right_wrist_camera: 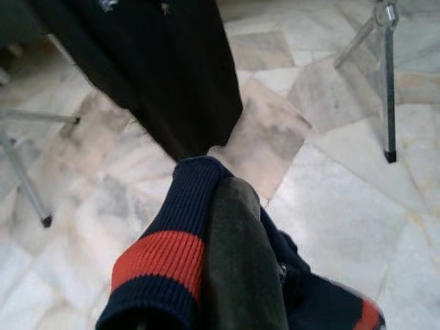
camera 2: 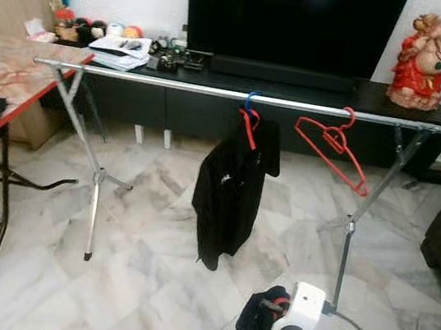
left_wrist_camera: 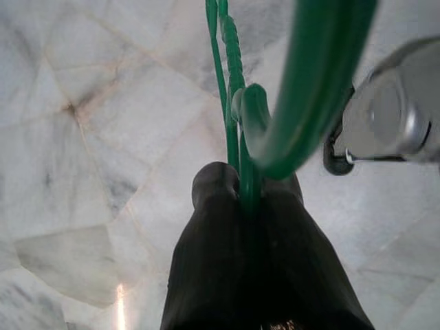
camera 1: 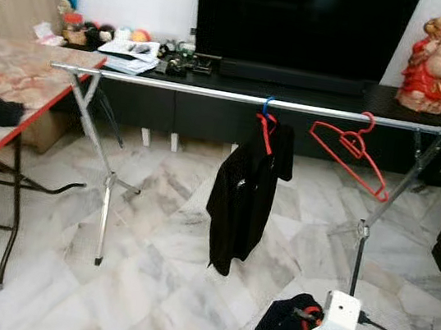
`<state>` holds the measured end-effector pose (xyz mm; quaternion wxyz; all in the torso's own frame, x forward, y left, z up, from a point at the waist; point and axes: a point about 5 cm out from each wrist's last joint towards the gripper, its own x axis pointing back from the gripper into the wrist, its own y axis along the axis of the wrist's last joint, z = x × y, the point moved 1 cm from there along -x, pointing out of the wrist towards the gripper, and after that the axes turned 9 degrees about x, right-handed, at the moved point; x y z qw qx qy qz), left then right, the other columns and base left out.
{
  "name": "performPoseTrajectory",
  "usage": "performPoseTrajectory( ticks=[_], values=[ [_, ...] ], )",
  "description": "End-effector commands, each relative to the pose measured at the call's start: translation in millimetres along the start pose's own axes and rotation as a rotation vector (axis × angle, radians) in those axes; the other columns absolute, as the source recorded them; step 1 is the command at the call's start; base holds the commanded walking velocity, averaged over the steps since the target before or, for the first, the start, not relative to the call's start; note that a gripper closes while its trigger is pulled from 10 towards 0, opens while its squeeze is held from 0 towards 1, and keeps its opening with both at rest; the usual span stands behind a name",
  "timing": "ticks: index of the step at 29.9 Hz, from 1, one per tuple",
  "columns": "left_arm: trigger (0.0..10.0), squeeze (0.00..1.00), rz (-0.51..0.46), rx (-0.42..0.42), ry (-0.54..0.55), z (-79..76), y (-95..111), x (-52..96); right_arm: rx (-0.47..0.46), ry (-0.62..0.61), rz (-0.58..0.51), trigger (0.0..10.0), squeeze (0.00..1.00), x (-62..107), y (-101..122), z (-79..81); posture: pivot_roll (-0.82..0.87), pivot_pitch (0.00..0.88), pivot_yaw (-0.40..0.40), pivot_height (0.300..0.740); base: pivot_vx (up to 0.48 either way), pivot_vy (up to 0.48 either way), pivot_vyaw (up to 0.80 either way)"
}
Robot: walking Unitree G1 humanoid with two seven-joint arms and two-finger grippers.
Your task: Hang hanger
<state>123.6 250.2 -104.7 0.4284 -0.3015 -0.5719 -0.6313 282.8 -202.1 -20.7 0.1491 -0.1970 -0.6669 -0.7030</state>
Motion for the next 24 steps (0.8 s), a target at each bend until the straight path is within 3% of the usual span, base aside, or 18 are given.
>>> performPoseTrajectory(
  ticks=[1,8,11,13,16,18,20,22,23,24],
  values=[
    [10.0,0.00,-0.029,-0.013,0.016,4.9,6.0,-0.3,0.015,0.013,-0.052,10.0,0.00,-4.8,15.6,3.8,0.13,0.000,-0.021,0.740,0.000,0.000,0.00],
    [10.0,0.00,-0.156,-0.018,0.027,6.1,42.2,-3.2,0.059,0.020,-0.099,10.0,0.00,-8.8,31.9,3.6,0.13,0.000,-0.018,0.740,0.000,0.000,0.00],
    [10.0,0.00,-0.302,-0.041,0.023,9.3,83.1,-2.0,0.086,0.031,-0.147,10.0,0.00,-12.2,47.5,5.3,0.14,0.000,-0.019,0.740,0.000,0.000,0.00],
    [10.0,0.00,-0.343,-0.056,0.017,9.7,93.5,-0.8,0.097,0.033,-0.157,10.0,0.00,-13.0,51.2,5.8,0.14,0.000,-0.019,0.740,0.000,0.000,0.00],
    [10.0,0.00,-0.483,-0.106,-0.026,5.8,124.1,6.1,0.126,0.034,-0.176,10.0,0.00,-15.1,60.8,6.7,0.14,0.000,-0.019,0.740,0.000,0.000,0.00],
    [10.0,0.00,-0.586,-0.149,-0.054,4.2,144.9,15.3,0.206,0.029,-0.163,10.0,0.00,-16.6,64.1,7.0,0.13,0.000,-0.019,0.740,0.000,0.000,0.00],
    [10.0,0.00,-0.720,-0.210,-0.102,0.2,173.7,35.9,0.345,0.024,-0.129,10.0,0.00,-19.2,68.3,7.8,0.14,0.000,-0.018,0.740,0.000,0.000,0.00],
    [10.0,0.00,-0.739,-0.217,-0.117,-1.2,178.6,40.3,0.377,0.020,-0.117,10.0,0.00,-19.9,68.8,7.6,0.14,0.000,-0.019,0.740,0.000,0.000,0.00],
    [10.0,0.00,-0.754,-0.353,-0.258,-16.2,196.8,61.3,0.419,0.003,-0.103,10.0,0.00,-22.9,77.2,8.5,0.14,0.000,-0.023,0.740,0.000,0.000,0.00],
    [10.0,0.00,-0.754,-0.353,-0.258,-16.2,196.8,61.3,0.419,0.003,-0.103,10.0,0.00,-22.9,77.2,8.5,0.14,0.000,-0.023,0.740,0.000,0.000,0.00]
  ],
)
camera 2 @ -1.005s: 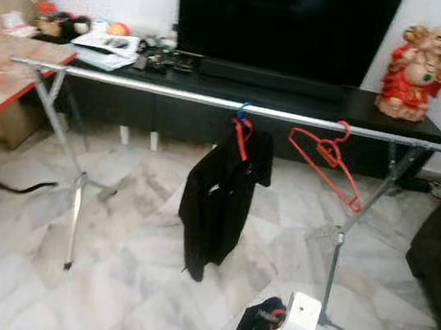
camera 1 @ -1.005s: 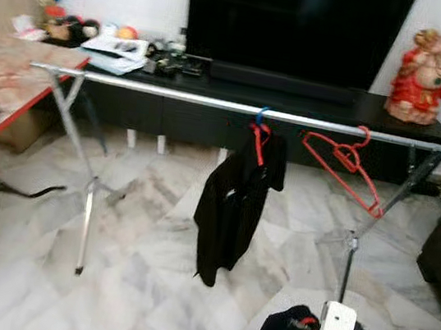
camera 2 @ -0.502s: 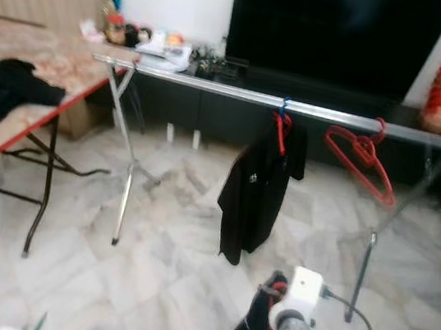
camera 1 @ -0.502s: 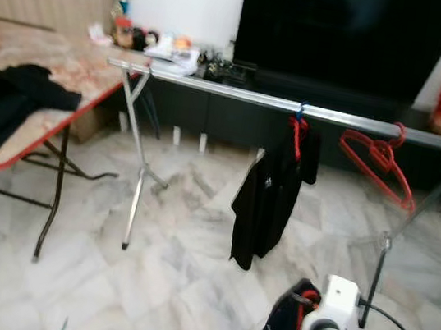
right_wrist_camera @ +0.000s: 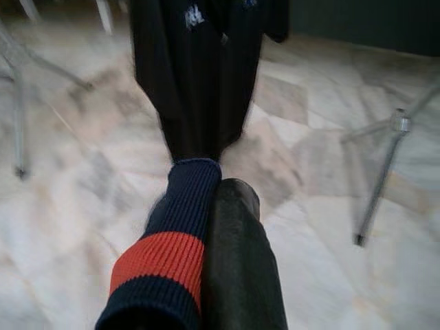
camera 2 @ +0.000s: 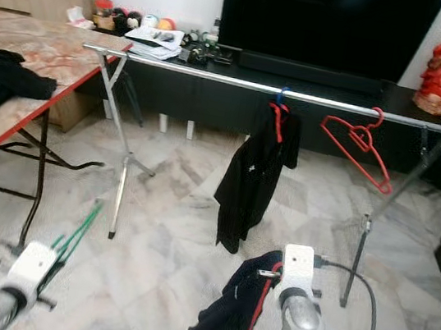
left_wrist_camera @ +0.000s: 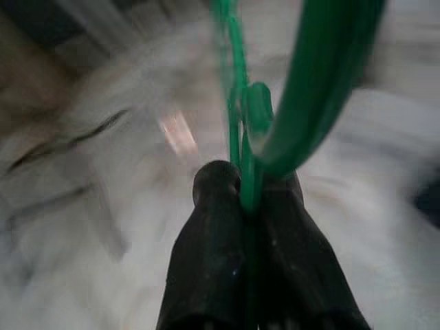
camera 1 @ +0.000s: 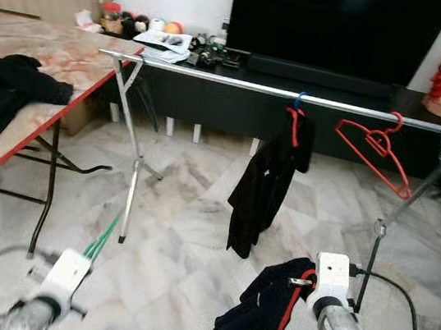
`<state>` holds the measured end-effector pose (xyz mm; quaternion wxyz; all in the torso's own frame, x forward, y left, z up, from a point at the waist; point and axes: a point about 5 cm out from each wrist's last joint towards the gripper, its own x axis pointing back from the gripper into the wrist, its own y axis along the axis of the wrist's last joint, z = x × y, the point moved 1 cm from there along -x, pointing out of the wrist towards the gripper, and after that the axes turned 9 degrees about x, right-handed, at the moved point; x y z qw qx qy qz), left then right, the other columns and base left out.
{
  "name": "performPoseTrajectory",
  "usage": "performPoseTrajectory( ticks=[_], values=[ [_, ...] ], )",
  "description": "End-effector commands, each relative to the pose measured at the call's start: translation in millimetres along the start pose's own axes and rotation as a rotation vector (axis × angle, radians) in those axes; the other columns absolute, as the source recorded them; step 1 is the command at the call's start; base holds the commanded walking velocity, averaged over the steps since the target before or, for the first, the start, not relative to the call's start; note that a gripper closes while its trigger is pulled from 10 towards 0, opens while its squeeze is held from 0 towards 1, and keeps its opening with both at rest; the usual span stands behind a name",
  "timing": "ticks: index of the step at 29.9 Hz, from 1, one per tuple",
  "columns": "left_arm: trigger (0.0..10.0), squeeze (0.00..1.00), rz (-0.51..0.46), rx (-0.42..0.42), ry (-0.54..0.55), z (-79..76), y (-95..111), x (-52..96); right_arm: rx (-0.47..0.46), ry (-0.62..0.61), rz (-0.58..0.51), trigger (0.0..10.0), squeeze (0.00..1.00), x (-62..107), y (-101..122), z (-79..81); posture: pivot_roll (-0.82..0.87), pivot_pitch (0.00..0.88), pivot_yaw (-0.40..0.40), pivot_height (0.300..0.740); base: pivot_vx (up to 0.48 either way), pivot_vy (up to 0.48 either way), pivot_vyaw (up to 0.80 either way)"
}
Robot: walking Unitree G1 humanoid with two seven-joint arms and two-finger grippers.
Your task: Hang hanger
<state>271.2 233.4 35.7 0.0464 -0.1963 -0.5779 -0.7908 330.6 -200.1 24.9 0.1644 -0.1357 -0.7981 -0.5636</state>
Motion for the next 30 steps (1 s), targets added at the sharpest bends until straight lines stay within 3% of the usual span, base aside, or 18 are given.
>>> performPoseTrajectory(
  ticks=[1,2,3,5,10,11,13,15,17,26,30],
  values=[
    [10.0,0.00,0.027,-0.086,-0.222,-18.1,24.1,0.1,0.072,-0.025,-0.024,10.0,0.00,-6.7,22.2,-5.6,0.14,0.000,-0.025,0.740,0.000,0.000,0.00],
    [10.0,0.00,0.027,-0.086,-0.222,-18.1,24.1,0.1,0.072,-0.025,-0.024,10.0,0.00,-6.7,22.2,-5.6,0.14,0.000,-0.025,0.740,0.000,0.000,0.00],
    [10.0,0.00,0.065,-0.145,-0.338,-25.9,32.3,1.8,0.109,-0.015,-0.040,10.0,0.00,-8.5,29.6,-3.8,0.14,0.000,-0.026,0.740,0.000,0.000,0.00],
    [10.0,0.00,0.076,-0.162,-0.370,-28.2,34.8,3.1,0.121,-0.012,-0.044,10.0,0.00,-9.1,31.8,-3.1,0.14,0.000,-0.026,0.740,0.000,0.000,0.00],
    [10.0,0.00,0.165,-0.281,-0.679,-57.8,66.9,15.0,0.164,0.015,-0.090,10.0,0.00,-14.9,59.4,11.3,0.14,0.000,-0.027,0.740,0.000,0.000,0.00],
    [10.0,0.00,0.165,-0.281,-0.679,-57.8,66.9,15.0,0.164,0.015,-0.090,10.0,0.00,-14.9,59.4,11.3,0.14,0.000,-0.027,0.740,0.000,0.000,0.00],
    [10.0,0.00,0.164,-0.268,-0.783,-75.3,85.0,17.6,0.164,0.028,-0.112,10.0,0.00,-16.8,72.0,19.3,0.13,0.000,-0.027,0.740,0.000,0.000,0.00],
    [10.0,0.00,0.159,-0.257,-0.816,-81.1,88.5,17.5,0.162,0.033,-0.120,10.0,0.00,-17.1,75.7,21.9,0.13,0.000,-0.027,0.740,0.000,0.000,0.00],
    [10.0,0.00,0.145,-0.255,-0.911,-97.4,94.9,18.6,0.161,0.041,-0.131,10.0,0.00,-17.7,82.1,28.4,0.13,0.000,-0.029,0.740,0.000,0.000,0.00],
    [10.0,0.00,0.094,-0.206,-0.996,-136.1,101.6,14.1,0.147,0.049,-0.132,10.0,0.00,-18.4,91.8,41.7,0.12,0.000,-0.031,0.740,0.000,0.000,0.00],
    [10.0,0.00,0.074,-0.194,-0.963,-146.9,103.5,9.8,0.145,0.053,-0.132,10.0,0.00,-18.4,92.6,44.0,0.12,0.000,-0.032,0.740,0.000,0.000,0.00]
  ],
)
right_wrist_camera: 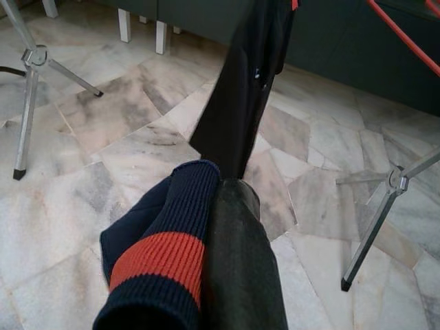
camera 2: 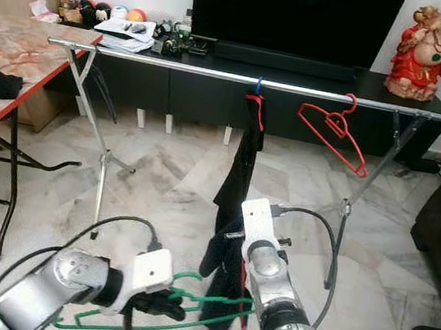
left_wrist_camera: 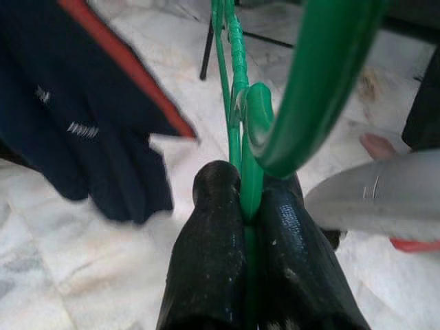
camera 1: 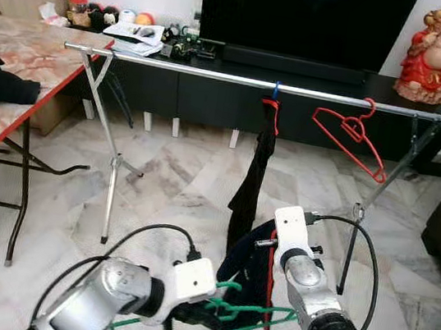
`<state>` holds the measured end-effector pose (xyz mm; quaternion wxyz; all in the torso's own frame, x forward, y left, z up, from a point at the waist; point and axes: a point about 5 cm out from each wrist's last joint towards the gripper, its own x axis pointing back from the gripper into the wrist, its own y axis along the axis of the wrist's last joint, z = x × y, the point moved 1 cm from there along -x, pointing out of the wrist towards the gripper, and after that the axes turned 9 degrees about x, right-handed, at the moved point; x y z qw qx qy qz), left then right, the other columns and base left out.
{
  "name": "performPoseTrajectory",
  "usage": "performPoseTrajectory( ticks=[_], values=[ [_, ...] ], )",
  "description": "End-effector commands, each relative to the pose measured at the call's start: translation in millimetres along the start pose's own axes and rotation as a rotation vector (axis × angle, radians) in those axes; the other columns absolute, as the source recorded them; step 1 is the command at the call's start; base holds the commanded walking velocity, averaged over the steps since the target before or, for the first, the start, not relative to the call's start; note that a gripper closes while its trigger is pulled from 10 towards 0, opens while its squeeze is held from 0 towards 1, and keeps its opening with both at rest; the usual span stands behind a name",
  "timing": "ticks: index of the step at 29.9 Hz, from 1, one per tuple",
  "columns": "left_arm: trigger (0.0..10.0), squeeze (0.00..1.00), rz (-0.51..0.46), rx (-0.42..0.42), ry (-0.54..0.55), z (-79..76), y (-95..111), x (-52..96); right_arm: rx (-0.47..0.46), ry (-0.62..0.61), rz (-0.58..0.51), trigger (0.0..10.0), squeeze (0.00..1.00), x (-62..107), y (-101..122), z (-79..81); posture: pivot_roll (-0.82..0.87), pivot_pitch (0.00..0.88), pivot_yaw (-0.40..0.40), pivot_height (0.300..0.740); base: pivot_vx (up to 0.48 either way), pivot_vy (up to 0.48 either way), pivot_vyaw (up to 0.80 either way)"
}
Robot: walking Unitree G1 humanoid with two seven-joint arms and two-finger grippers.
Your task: Hang hanger
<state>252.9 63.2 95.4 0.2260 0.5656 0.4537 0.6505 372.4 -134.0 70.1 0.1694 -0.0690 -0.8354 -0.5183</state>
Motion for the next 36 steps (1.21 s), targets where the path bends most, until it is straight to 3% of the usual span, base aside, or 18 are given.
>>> performPoseTrajectory(
  ticks=[1,5,7,16,18,26,36],
  values=[
    [10.0,0.00,0.022,0.002,0.075,7.1,-3.2,-6.2,0.008,-0.007,-0.036,10.0,0.00,-2.8,15.7,-1.7,0.12,0.000,-0.032,0.740,0.000,0.000,0.00],
    [10.0,0.00,0.033,-0.002,0.147,13.9,-7.3,-11.2,0.006,-0.009,-0.037,10.0,0.00,-3.0,16.6,-2.0,0.12,0.000,-0.032,0.740,0.000,0.000,0.00],
    [10.0,0.00,0.111,-0.035,0.260,28.1,-17.9,-9.9,0.005,-0.014,-0.038,10.0,0.00,-3.1,17.0,-4.6,0.13,0.000,-0.033,0.740,0.000,0.000,0.00],
    [10.0,0.00,0.198,-0.031,0.393,46.9,-30.2,1.1,-0.002,-0.032,-0.036,10.0,0.00,-3.0,15.7,-11.7,0.13,0.000,-0.035,0.740,0.000,0.000,0.00],
    [10.0,0.00,0.163,-0.006,0.461,55.3,-26.7,4.9,-0.010,-0.039,-0.036,10.0,0.00,-2.9,15.2,-14.8,0.12,0.000,-0.035,0.740,0.000,0.000,0.00],
    [10.0,0.00,0.016,0.033,0.470,54.1,-8.4,-2.4,-0.024,-0.020,-0.039,10.0,0.00,-2.8,15.3,-12.8,0.12,0.000,-0.035,0.740,0.000,0.000,0.00],
    [10.0,0.00,-0.143,0.124,0.368,42.2,12.7,-6.5,-0.070,0.003,-0.045,10.0,0.00,-3.0,17.5,-8.5,0.13,0.000,-0.037,0.740,0.000,0.000,0.00]
  ],
)
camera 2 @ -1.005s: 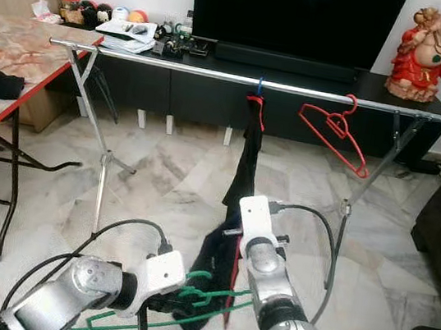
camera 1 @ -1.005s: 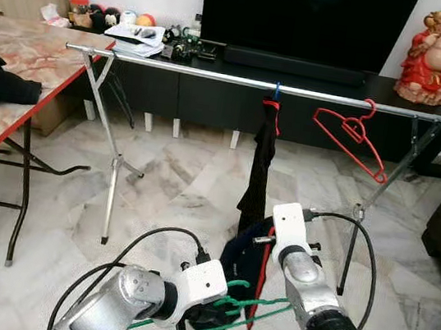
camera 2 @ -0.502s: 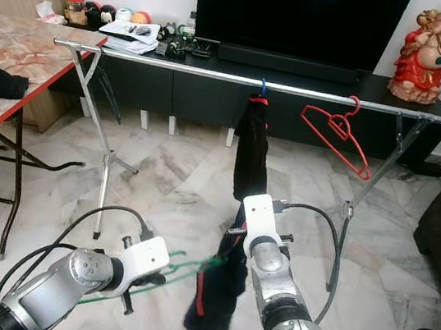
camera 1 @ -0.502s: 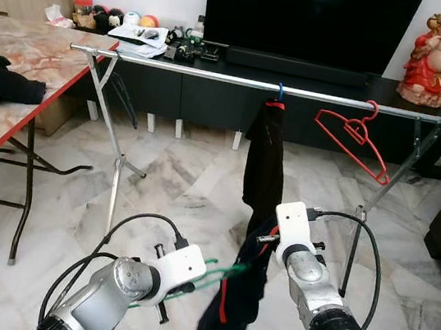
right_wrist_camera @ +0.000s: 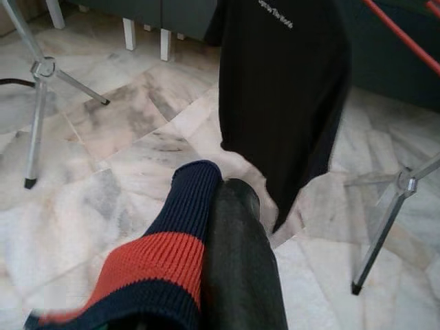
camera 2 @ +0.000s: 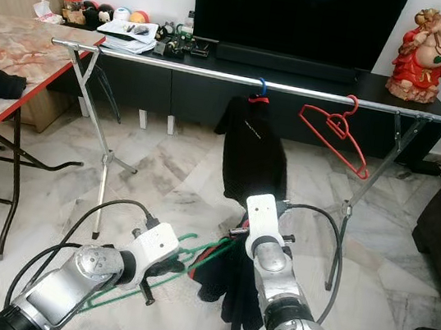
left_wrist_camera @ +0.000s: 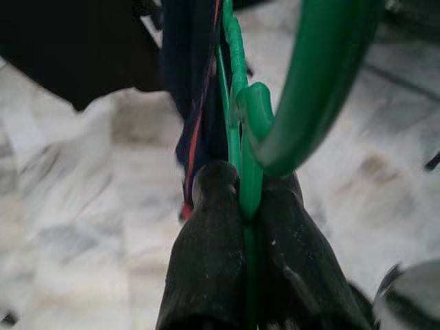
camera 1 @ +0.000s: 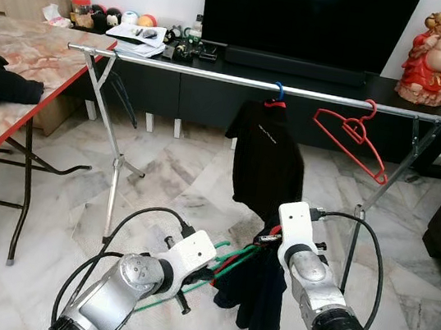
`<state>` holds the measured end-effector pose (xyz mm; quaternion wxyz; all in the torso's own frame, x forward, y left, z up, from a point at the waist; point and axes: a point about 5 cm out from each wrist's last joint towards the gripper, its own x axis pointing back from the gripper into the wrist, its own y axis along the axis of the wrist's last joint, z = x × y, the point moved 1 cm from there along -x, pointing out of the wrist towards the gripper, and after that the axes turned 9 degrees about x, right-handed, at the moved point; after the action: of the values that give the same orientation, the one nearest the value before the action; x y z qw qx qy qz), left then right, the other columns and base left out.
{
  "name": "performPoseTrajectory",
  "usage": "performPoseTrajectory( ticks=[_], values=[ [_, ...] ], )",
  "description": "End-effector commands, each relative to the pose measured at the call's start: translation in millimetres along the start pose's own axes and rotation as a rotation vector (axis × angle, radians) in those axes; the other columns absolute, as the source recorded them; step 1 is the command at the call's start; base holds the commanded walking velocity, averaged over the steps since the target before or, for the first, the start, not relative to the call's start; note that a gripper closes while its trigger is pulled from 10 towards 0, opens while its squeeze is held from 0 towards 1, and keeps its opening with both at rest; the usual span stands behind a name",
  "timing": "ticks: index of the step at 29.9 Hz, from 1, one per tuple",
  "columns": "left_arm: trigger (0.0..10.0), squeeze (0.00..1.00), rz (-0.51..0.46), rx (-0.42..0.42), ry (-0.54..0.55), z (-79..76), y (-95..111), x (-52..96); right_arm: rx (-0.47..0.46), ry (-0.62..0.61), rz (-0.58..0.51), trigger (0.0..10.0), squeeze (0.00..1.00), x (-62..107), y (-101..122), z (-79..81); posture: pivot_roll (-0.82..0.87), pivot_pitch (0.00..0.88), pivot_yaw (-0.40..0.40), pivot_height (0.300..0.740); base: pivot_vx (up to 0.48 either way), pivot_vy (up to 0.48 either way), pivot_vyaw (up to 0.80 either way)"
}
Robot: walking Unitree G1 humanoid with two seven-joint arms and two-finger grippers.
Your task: Hang hanger
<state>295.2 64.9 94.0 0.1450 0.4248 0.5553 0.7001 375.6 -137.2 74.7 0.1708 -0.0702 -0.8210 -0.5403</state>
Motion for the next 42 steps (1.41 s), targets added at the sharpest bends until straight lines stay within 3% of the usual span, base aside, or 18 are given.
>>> performPoseTrajectory(
  ticks=[1,8,14,20,30,32,37,42],
  values=[
    [10.0,0.00,-0.026,0.013,0.006,2.2,6.1,2.4,-0.018,-0.005,-0.043,10.0,0.00,-1.9,14.3,-2.4,0.13,0.000,-0.037,0.740,0.000,0.000,0.00],
    [10.0,0.00,-0.013,-0.008,0.102,13.4,7.0,0.8,-0.031,0.001,-0.042,10.0,0.00,-2.1,15.5,-0.8,0.13,0.000,-0.037,0.740,0.000,0.000,0.00],
    [10.0,0.00,0.125,-0.046,0.174,23.8,-10.5,5.1,-0.047,-0.024,-0.037,10.0,0.00,-1.9,14.4,-4.0,0.12,0.000,-0.033,0.740,0.000,0.000,0.00],
    [10.0,0.00,0.138,-0.037,0.203,29.3,-13.0,7.9,-0.047,-0.022,-0.044,10.0,0.00,-2.2,16.9,-5.3,0.13,0.000,-0.033,0.740,0.000,0.000,0.00],
    [10.0,0.00,0.028,-0.026,0.195,23.8,4.5,2.0,-0.066,0.078,-0.082,10.0,0.00,-2.1,26.4,14.5,0.13,0.000,-0.034,0.740,0.000,0.000,0.00],
    [10.0,0.00,0.004,-0.019,0.199,24.2,7.8,1.5,-0.090,0.093,-0.087,10.0,0.00,-1.8,27.4,17.5,0.13,0.000,-0.034,0.740,0.000,0.000,0.00],
    [10.0,0.00,-0.112,0.051,0.171,20.0,21.0,-0.6,-0.184,0.186,-0.090,10.0,0.00,2.4,30.2,43.3,0.11,0.000,-0.033,0.740,0.000,0.000,0.00],
    [10.0,0.00,-0.111,0.069,0.133,16.0,19.2,-1.1,-0.303,0.203,-0.096,10.0,0.00,5.6,34.6,53.2,0.11,0.000,-0.032,0.740,0.000,0.000,0.00]
  ],
)
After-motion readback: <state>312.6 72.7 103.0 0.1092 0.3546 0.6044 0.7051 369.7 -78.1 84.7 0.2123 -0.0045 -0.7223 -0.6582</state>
